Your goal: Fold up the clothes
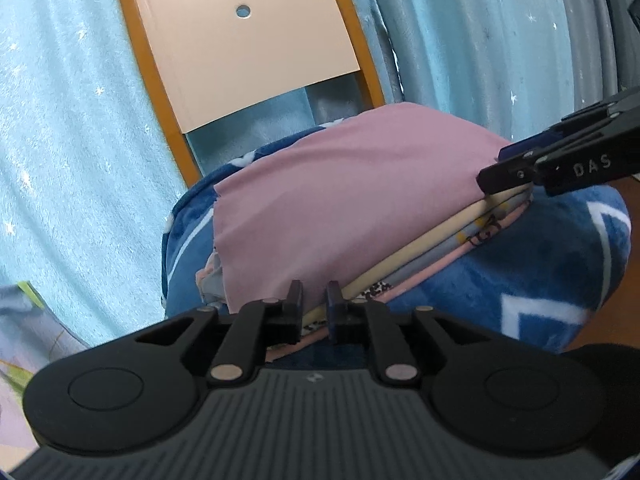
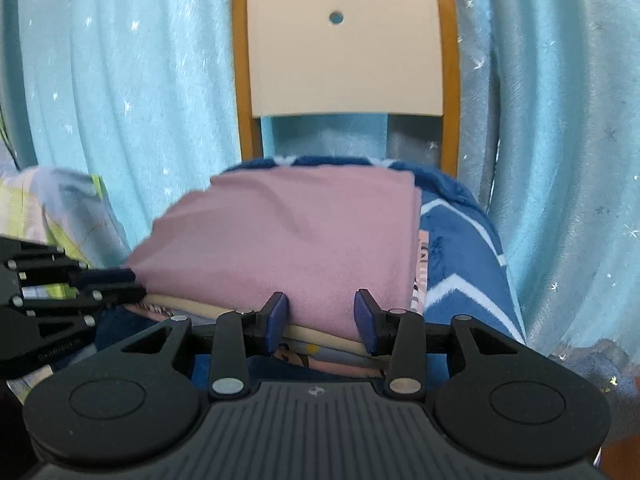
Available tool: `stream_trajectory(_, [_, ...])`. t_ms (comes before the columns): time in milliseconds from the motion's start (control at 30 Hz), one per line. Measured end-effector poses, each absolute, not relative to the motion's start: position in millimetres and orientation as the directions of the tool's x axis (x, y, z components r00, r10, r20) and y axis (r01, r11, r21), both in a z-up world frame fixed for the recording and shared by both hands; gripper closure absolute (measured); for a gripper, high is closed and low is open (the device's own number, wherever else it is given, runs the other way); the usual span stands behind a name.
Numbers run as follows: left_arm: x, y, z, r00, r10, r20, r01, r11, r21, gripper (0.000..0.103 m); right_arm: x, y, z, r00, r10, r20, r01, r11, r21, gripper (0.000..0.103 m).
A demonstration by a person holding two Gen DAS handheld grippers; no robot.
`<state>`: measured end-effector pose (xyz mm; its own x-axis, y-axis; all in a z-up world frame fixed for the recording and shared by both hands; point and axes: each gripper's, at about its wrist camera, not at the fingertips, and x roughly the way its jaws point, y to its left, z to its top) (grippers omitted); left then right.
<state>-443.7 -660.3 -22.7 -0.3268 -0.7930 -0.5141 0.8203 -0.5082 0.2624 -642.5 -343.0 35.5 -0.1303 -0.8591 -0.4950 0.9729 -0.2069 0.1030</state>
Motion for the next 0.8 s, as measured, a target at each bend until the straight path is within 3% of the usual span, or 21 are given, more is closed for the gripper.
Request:
stream_trajectory(167, [-437.2,-654.3,-20.2,-0.324,-0.778,-0.538,0.872,-0.466,0.15,0.075,-641.3,-321.7,29.9,-0.134,-0.856,-0.5,0.956,-0.244,0.161,0.052])
stream_trajectory(467, [-441.2,-643.4,-24.8,-0.32,-0.741,-0.59,0.888,-0.452,0.086,0.053,-633.4,-298.0,12.4,-0.142,-0.819,-0.556,0.93,-0.302,0.208,0.024])
stream_trajectory(567, [-442.1,-640.1,-25.3,-0.326,-0.737,-0.593,0.889,-0.452,0.072,0.04,-632.5,-296.0,11.0,-0.148,-0.812,-0.565,0.924,-0.317,0.213,0.006])
stream_trajectory(667, [-442.1,-638.3,-27.4,-0.324,-0.732,-0.599,0.892,-0.447,0.063,0.034,-631.0,-296.2,12.1,-0.159,-0.809,-0.566,0.924,-0.324,0.203,0.002])
stream_trajectory(800, [-441.0,-637.1,-30.3,-0.329,-0.727,-0.602,0.897,-0.44,0.041,0.012,-629.7,-297.1,13.9,-0.184,-0.797,-0.576,0.922,-0.343,0.179,0.002])
